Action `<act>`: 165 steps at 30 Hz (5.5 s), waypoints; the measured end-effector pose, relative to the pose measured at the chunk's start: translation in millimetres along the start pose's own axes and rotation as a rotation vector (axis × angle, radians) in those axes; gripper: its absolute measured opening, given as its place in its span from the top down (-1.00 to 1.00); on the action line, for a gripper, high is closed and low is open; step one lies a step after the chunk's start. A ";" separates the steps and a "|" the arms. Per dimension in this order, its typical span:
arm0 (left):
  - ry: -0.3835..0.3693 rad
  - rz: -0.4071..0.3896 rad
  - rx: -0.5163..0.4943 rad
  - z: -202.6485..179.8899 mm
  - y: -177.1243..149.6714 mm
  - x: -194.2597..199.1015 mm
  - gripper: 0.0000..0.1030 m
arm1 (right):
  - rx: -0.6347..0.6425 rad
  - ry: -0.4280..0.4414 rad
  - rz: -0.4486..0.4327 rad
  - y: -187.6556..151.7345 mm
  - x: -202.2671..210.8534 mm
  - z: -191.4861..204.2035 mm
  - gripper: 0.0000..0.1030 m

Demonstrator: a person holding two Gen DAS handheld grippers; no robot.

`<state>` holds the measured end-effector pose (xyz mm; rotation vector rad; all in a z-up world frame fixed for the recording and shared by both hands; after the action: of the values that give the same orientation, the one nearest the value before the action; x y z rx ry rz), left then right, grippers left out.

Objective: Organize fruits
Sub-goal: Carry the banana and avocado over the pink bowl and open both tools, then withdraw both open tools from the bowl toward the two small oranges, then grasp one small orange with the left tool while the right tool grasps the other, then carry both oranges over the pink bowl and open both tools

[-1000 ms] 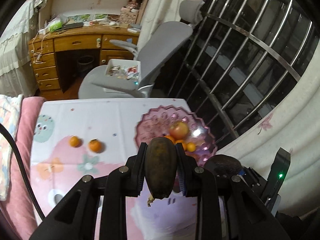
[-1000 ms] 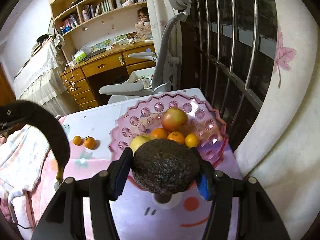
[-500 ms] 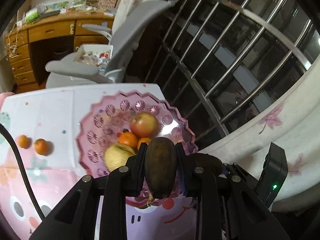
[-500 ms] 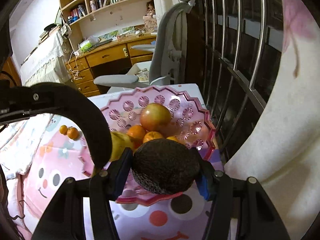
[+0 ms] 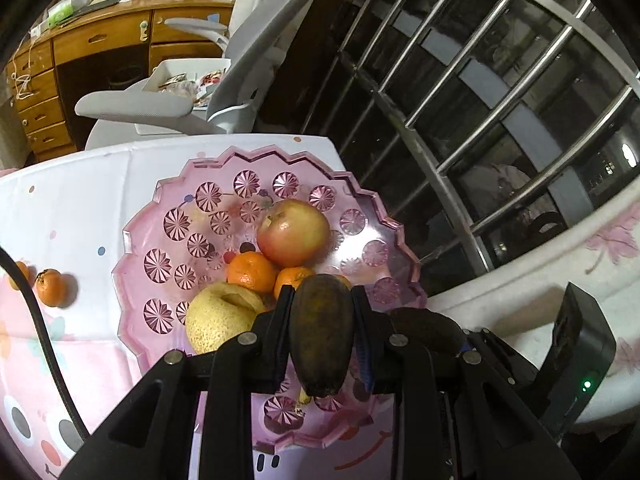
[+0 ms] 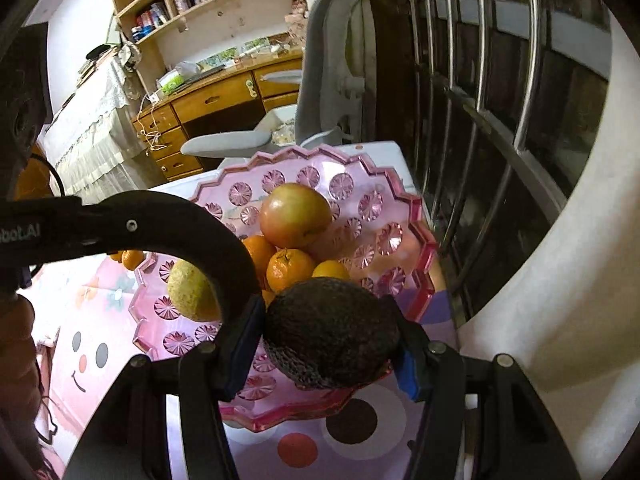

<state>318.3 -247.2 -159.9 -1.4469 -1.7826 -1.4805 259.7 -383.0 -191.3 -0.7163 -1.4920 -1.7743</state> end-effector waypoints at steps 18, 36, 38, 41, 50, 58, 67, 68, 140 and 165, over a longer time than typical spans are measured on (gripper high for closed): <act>0.051 -0.034 0.060 18.4 17.1 42.8 -0.45 | -0.048 -0.050 0.076 13.7 5.3 9.6 -0.36; 0.187 -0.024 0.218 137.7 -39.3 164.5 -0.63 | -0.176 -0.019 0.175 18.4 42.2 81.3 -0.41; 0.199 -0.017 0.215 154.7 -46.7 172.4 -0.63 | -0.200 -0.005 0.190 13.0 41.5 94.6 -0.41; 0.197 0.003 0.196 179.6 -54.4 181.0 -0.63 | -0.238 0.000 0.206 5.3 39.3 112.2 -0.41; 0.181 0.061 0.065 241.1 -62.3 203.2 -0.70 | -0.395 -0.014 0.228 -12.8 26.8 179.8 -0.41; 0.207 0.090 -0.113 284.2 -47.5 202.7 -0.78 | -0.529 -0.005 0.284 -3.1 -4.3 222.4 -0.41; 0.207 0.079 -0.137 309.5 -25.2 166.1 -0.78 | -0.647 0.013 0.389 21.6 -61.2 237.6 -0.41; 0.205 0.077 -0.138 311.3 -22.6 160.2 -0.78 | -0.657 0.024 0.404 23.1 -70.3 238.1 -0.41; 0.098 0.123 0.130 325.6 -182.2 170.8 0.46 | -0.225 -0.075 0.512 -57.8 -65.9 290.2 0.26; 0.082 -0.061 0.111 71.3 -155.0 161.9 0.46 | 0.055 0.061 0.308 -34.6 62.5 124.7 0.26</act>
<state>141.4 -95.9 -126.4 -1.2702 -1.8430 -1.4245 191.4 -267.4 -140.1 -0.8088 -1.3061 -1.5040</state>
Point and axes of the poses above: each gripper's, at about its wrist camera, not at the fingertips, and x roughly against the way its jaws point, z to its left, y to its top, the point moved 1 cm from there along -x, roughly the way its jaws point, and after that the axes turned 3 degrees about -x, right-handed, at the moved point
